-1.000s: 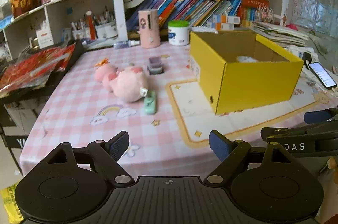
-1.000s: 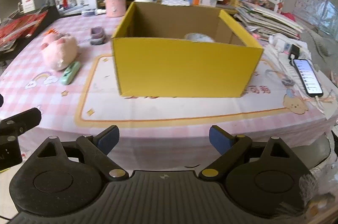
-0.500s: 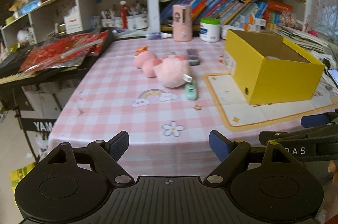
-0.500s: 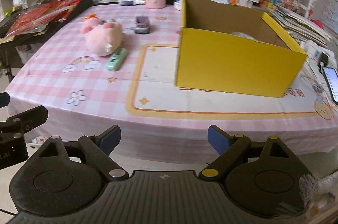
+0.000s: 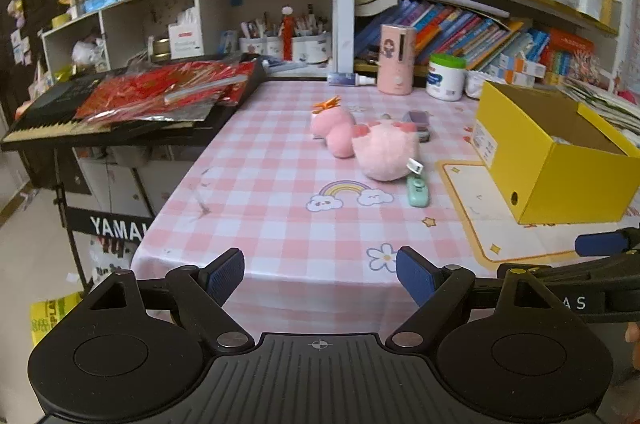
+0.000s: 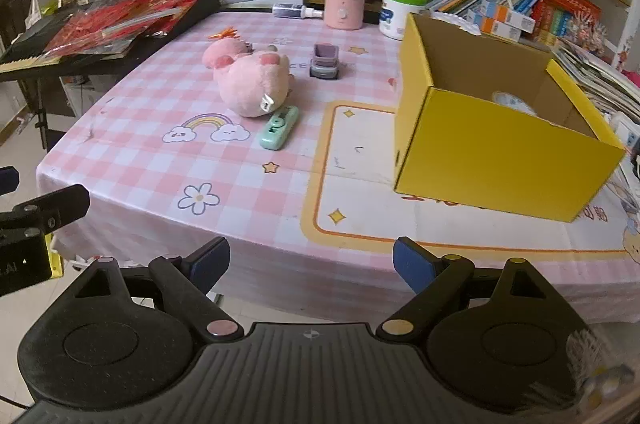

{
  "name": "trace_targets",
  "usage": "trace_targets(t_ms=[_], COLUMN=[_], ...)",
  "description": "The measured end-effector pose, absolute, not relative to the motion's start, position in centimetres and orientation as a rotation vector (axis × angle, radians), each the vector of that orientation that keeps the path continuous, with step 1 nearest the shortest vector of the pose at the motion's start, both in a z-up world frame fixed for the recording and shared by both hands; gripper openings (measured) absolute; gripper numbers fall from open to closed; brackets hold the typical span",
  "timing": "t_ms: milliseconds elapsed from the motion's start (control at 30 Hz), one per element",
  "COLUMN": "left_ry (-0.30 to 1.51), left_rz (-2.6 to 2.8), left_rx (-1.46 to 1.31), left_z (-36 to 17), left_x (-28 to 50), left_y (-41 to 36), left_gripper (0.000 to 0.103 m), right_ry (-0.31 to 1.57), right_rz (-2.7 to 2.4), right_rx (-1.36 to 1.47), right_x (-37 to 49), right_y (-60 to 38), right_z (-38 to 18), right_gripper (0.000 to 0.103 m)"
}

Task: Organize objects
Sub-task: 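Lift both tools out of the yellow box and back over the table, then grasp the mint-green stapler with the right tool while the left tool approaches the pink plush pig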

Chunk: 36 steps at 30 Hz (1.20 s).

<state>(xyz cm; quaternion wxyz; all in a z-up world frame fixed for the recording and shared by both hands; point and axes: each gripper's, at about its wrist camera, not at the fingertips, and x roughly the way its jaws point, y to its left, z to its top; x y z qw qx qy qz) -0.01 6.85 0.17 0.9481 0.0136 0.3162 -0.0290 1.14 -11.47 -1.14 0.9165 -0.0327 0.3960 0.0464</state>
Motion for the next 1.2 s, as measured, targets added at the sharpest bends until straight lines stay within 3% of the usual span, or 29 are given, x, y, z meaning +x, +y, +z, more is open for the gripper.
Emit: trace_targets(t_ms=[767, 900, 1033, 1200], left_ry=[0.691, 0.707, 0.723, 0.72], left_rz=[-0.039, -0.024, 0.01, 0.043], left_rx=[0.007, 0.015, 0.008, 0.002], left_z=[-1.1, -1.5, -1.7, -1.7], left_x=[7.8, 9.3, 10.6, 11.8], left_y=[6.2, 5.9, 6.0, 6.1], left_gripper=[0.085, 0.085, 0.085, 0.085], right_ry=[0.765, 0.788, 0.844, 0.912], right_rz=[0.175, 0.212, 0.245, 0.288], right_rx=[-0.06, -0.071, -0.069, -0.075], right_x=[10.9, 13.0, 15.4, 18.5], right_y=[-11.2, -10.9, -10.7, -9.9], right_z=[-0.4, -0.9, -1.9, -3.8], right_gripper=[0.069, 0.066, 0.056, 0.052])
